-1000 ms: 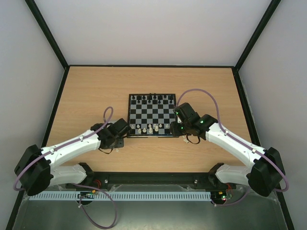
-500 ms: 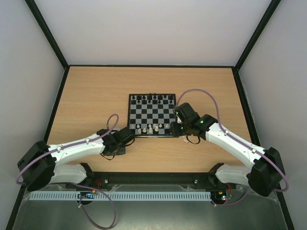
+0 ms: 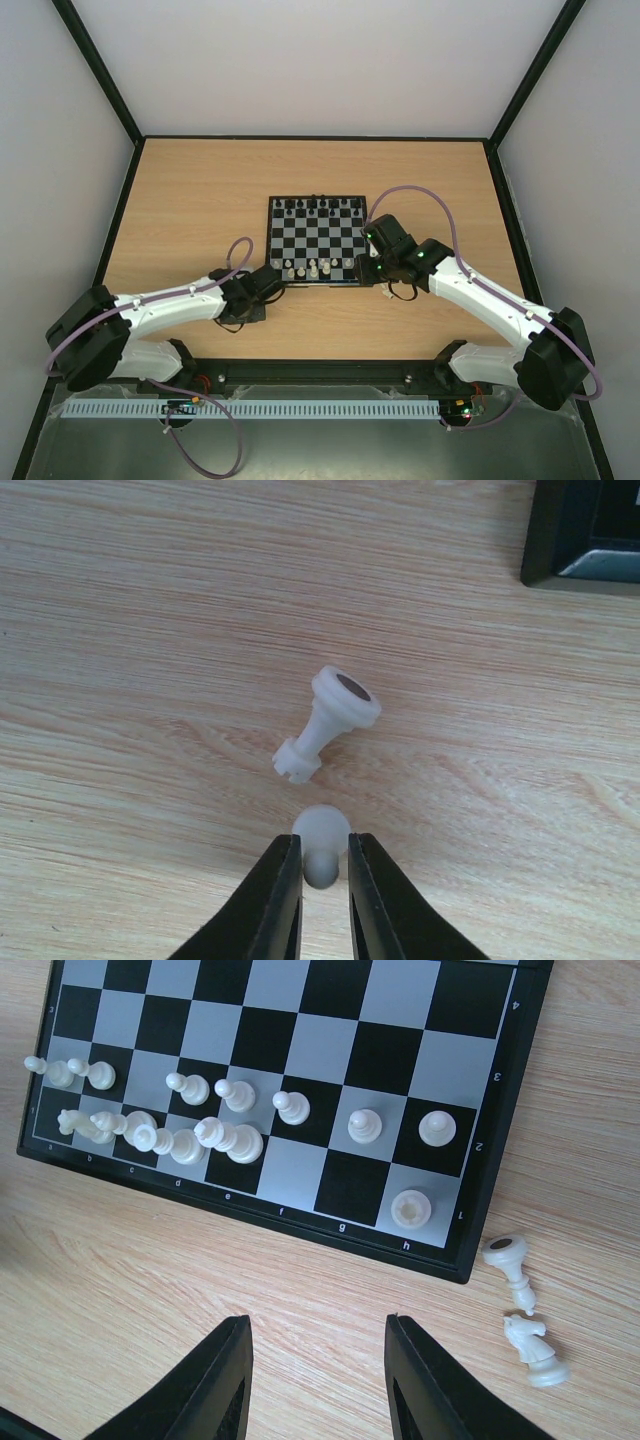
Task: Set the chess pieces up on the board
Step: Pick up the chess piece at the center of the board, then place the chess piece on the chessboard.
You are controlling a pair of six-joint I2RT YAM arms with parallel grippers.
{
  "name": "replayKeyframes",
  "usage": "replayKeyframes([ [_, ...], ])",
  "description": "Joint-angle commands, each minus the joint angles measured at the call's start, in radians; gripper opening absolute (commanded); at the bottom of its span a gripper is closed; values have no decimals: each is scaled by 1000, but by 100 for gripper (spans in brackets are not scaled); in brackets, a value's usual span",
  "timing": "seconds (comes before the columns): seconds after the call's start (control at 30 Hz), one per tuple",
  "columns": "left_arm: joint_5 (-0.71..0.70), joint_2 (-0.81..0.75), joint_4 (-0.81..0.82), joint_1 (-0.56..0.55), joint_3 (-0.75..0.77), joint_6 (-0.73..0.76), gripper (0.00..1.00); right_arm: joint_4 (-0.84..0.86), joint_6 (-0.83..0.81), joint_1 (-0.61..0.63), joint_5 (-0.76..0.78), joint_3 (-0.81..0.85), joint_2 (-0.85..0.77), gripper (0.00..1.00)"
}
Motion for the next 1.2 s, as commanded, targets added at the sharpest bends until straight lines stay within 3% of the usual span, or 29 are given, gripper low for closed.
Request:
replayKeyframes([
  [0.0,-1,9,7,-3,-13,-2,14,-17,-10,6,-3,-12,-19,37],
  [0.13,-5,4,1,-3,-6,1,3,-17,-9,7,-3,-12,-20,37],
  [0.27,-15,10,-36,-9,67,24,3,-18,-10,9,-1,-13,-25,37],
  [0.43,-74,80,-130,-14,312,116,2,-18,-8,9,3,-13,-28,37],
  [0.6,-84,261,-171,1,608,245,3,-19,-7,9,16,-11,-32,37],
  [0.73,-55,389,-166,29,739,323,3,-19,-7,9,23,-12,-37,37],
  [0.93,-4,506,-141,51,814,375,3,-21,-7,8,23,-12,-40,37],
  [1.17,13,555,-112,63,800,388,3,-20,-8,8,19,-12,-43,37],
])
